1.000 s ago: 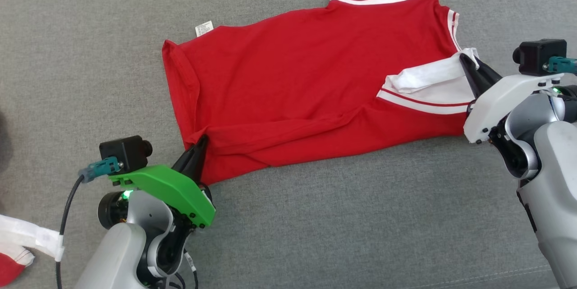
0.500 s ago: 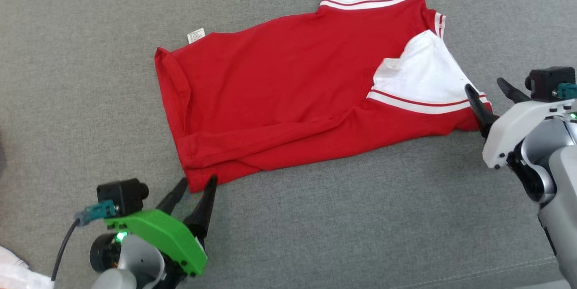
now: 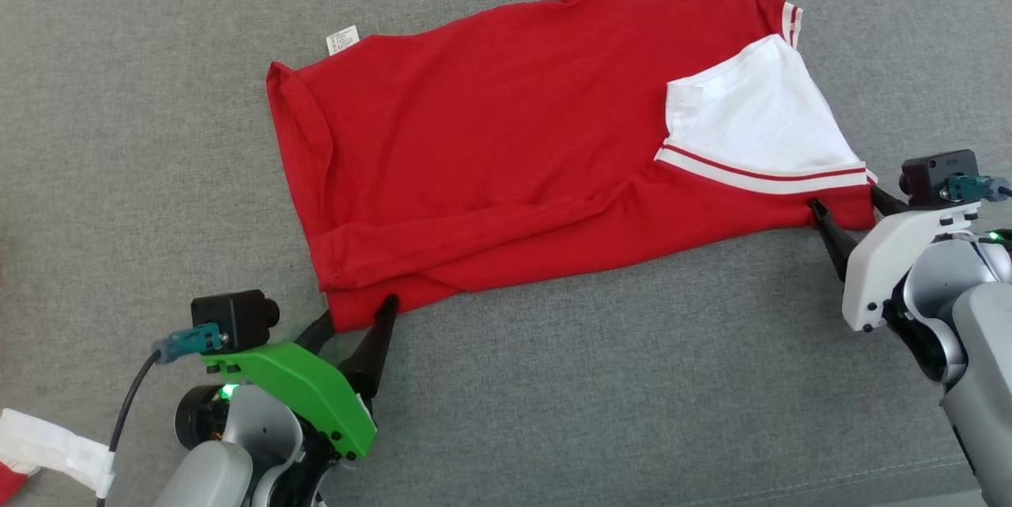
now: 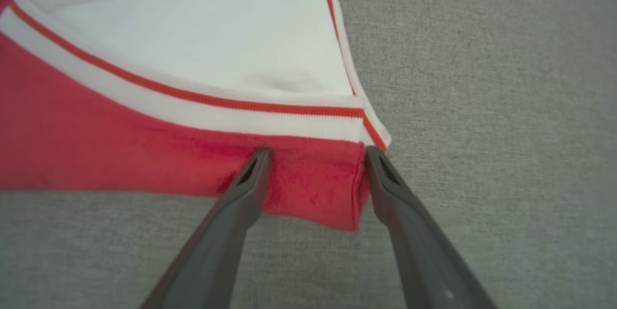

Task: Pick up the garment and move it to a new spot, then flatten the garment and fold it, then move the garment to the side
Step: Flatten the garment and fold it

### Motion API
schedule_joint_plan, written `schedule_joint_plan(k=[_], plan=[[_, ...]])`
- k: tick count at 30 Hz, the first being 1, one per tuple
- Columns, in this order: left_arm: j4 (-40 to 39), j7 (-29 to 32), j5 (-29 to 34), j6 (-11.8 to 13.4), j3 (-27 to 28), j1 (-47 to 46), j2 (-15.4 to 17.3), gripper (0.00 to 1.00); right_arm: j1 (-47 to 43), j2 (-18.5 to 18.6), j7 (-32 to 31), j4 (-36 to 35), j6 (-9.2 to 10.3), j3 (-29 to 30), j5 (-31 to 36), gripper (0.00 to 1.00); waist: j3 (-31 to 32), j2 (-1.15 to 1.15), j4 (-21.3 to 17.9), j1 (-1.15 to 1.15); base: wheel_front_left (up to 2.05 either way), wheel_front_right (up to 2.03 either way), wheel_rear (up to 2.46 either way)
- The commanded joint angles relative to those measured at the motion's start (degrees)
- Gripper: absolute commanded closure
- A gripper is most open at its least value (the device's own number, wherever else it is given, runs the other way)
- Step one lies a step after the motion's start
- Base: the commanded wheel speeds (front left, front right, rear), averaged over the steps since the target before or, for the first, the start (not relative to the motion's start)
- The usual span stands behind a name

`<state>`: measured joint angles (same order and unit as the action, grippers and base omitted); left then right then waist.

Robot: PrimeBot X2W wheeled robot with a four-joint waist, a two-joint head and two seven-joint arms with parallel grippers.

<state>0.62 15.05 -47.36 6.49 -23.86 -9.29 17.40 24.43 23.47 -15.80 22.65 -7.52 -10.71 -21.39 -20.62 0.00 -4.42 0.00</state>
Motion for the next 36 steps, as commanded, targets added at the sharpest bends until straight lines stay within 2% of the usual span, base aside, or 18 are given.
schedule_joint_plan(k=[1, 2, 3, 4, 6, 7, 11, 13, 18, 22, 25, 27, 28, 29, 33, 36], plan=[[1.11, 0.39, -0.80, -0.65, -0.45, -0.79, -0.25, 0.41, 0.22, -0.33, -0.51, 0.52, 0.05, -0.98, -0.80, 0.00, 0.05, 0.00, 0.00, 0.00, 0.00, 0.00, 0.00], [1.61, 0.21, -1.02, -1.14, -0.62, -1.12, -0.61, 0.62, 0.03, -0.33, -0.91, 0.77, 0.04, -1.52, -1.30, 0.00, 0.11, 0.00, -0.06, 0.00, 0.00, 0.00, 0.00], [2.08, 0.15, -1.11, -1.46, -0.75, -1.34, -0.72, 0.95, 0.00, -0.22, -0.94, 0.97, 0.04, -1.88, -1.56, 0.06, 0.16, 0.00, -0.12, 0.00, 0.00, 0.00, 0.00], [2.61, 0.34, -1.14, -1.86, -1.04, -1.58, -0.67, 1.00, -0.07, -0.14, -1.07, 1.24, 0.04, -2.26, -1.86, 0.44, 0.21, 0.00, -0.19, 0.00, 0.00, 0.00, 0.00], [3.33, 0.08, -1.36, -2.52, -1.15, -1.74, -0.73, 1.00, -0.11, 0.06, -1.29, 2.01, 0.04, -3.30, -2.97, 0.86, 0.31, 0.00, -0.37, 0.00, 0.00, 0.00, 0.00], [3.59, -0.05, -1.36, -2.71, -1.04, -1.72, -0.61, 1.00, 0.10, 0.16, -1.03, 2.48, 0.04, -3.42, -3.48, 1.00, 0.35, 0.00, -0.42, 0.00, 0.00, 0.00, 0.00], [4.15, 0.26, -2.84, -3.88, 0.49, -1.01, 1.11, 1.00, 1.08, 0.73, -2.39, 4.96, 0.04, -5.61, -7.85, 1.00, 1.13, 0.00, -0.78, 0.00, 0.00, 0.00, 0.00], [3.17, 1.31, -3.77, -4.98, 1.01, -0.66, 2.78, 1.00, 2.07, 3.02, -3.29, 5.17, 0.05, -7.17, -10.10, 1.00, 1.57, 0.00, -0.65, 0.00, 0.00, 0.00, 0.00], [-2.15, 7.07, -9.26, -9.15, 0.65, 3.52, 6.78, 1.00, 2.84, 10.42, -4.81, 0.45, 0.09, -9.81, -17.22, 1.00, 3.15, 0.00, -0.03, 0.00, 0.00, 0.00, 0.00], [-6.74, 9.61, -12.22, -9.94, 0.08, 9.66, 9.04, 1.00, -2.00, 16.38, -6.67, -3.85, 0.10, -11.70, -22.51, 1.00, 3.96, 0.00, 0.17, 0.00, 0.00, 0.00, 0.00], [-8.77, 9.11, -13.17, -9.90, -1.20, 14.56, 8.69, 1.00, -5.82, 19.18, -7.18, -5.99, 0.10, -11.60, -25.68, 1.00, 4.14, 0.00, 0.11, 0.00, 0.00, 0.00, 0.00], [-9.33, 7.88, -13.23, -9.82, -1.52, 16.80, 8.05, 0.51, -8.34, 20.02, -6.81, -6.86, 0.10, -10.86, -26.67, 1.00, 4.15, 0.00, 0.02, 0.00, 0.00, 0.00, 0.00], [-9.42, 7.03, -13.09, -9.63, -1.58, 17.80, 7.62, 0.00, -9.77, 20.22, -6.95, -7.27, 0.10, -10.56, -27.18, 0.57, 4.15, 0.00, 0.03, 0.00, 0.00, 0.00, 0.00], [-9.44, 6.27, -12.74, -9.31, -1.62, 18.57, 7.39, 0.00, -10.92, 20.27, -7.43, -7.63, 0.09, -10.13, -27.39, 0.00, 4.17, 0.00, 0.04, 0.00, 0.00, 0.00, 0.00], [-10.55, 3.13, -9.77, -7.51, -0.10, 19.18, 8.11, 0.00, -12.64, 22.59, -8.07, -10.59, 0.08, -7.13, -26.67, 0.00, 3.46, 0.00, 0.79, 0.00, 0.00, 0.00, 0.00], [-12.39, 1.50, -6.08, -4.77, 2.33, 16.84, 10.02, 0.00, -11.62, 24.85, -7.77, -15.46, 0.06, -2.77, -25.48, 0.00, 1.69, 0.00, 1.82, 0.00, 0.00, 0.00, 0.00]])
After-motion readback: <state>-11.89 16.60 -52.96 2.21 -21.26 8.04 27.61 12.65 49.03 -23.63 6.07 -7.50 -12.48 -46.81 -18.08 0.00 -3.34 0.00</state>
